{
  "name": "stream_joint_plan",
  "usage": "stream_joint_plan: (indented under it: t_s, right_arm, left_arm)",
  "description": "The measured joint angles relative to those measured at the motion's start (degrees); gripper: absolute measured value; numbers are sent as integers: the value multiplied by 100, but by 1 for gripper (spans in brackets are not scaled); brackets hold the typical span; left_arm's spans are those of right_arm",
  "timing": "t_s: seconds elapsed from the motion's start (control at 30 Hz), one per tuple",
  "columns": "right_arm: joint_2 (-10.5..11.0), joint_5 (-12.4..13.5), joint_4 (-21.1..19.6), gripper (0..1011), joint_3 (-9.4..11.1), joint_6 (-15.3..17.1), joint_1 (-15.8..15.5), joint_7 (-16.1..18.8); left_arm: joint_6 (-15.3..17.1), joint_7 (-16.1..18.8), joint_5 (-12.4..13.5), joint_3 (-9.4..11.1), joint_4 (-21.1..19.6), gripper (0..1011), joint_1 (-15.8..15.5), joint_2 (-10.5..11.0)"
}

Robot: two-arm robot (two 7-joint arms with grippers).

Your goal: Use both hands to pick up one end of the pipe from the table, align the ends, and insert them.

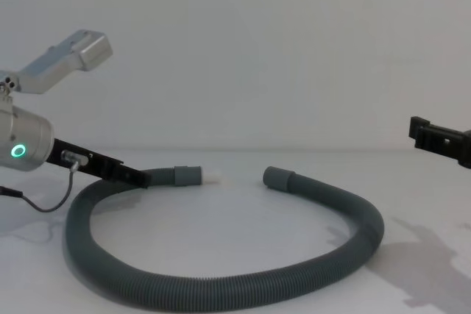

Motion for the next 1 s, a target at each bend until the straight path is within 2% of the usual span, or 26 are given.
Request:
stream_joint_plan:
  t_s: [0.47,1.0]
  right_arm:
    - [0,0,0,1007,0,0,0,0]
    - [0,0,0,1007,0,0,0,0]
  left_arm:
    - [89,-94,45,-1,216,1002,-147,-117]
    - [371,-18,38,-139,26,1002,-66,-185]
